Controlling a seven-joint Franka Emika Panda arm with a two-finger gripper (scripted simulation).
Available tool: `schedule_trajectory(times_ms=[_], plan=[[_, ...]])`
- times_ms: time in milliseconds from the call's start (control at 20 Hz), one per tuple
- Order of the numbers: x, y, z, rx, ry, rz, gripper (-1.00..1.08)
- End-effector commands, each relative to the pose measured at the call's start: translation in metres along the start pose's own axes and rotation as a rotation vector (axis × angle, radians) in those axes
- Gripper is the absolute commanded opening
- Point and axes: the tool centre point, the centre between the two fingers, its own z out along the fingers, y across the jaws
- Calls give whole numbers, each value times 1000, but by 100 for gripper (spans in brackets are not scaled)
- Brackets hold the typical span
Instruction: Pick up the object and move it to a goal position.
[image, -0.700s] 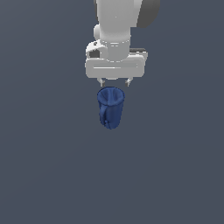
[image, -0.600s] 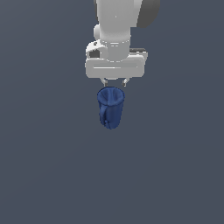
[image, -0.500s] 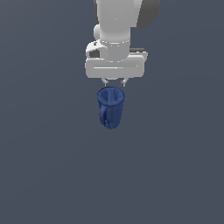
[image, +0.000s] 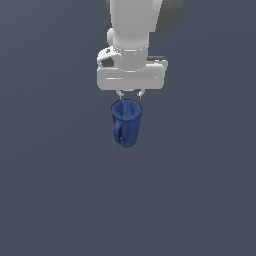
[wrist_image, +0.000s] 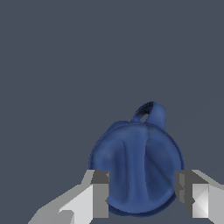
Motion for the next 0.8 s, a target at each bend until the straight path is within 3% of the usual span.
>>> schedule_trajectory(times_ms=[0,400,750], plan=[[2,1,1,3,-8,10,28],[17,6,5,26,-66,79,28],[38,15,13,57,-155,179,28]])
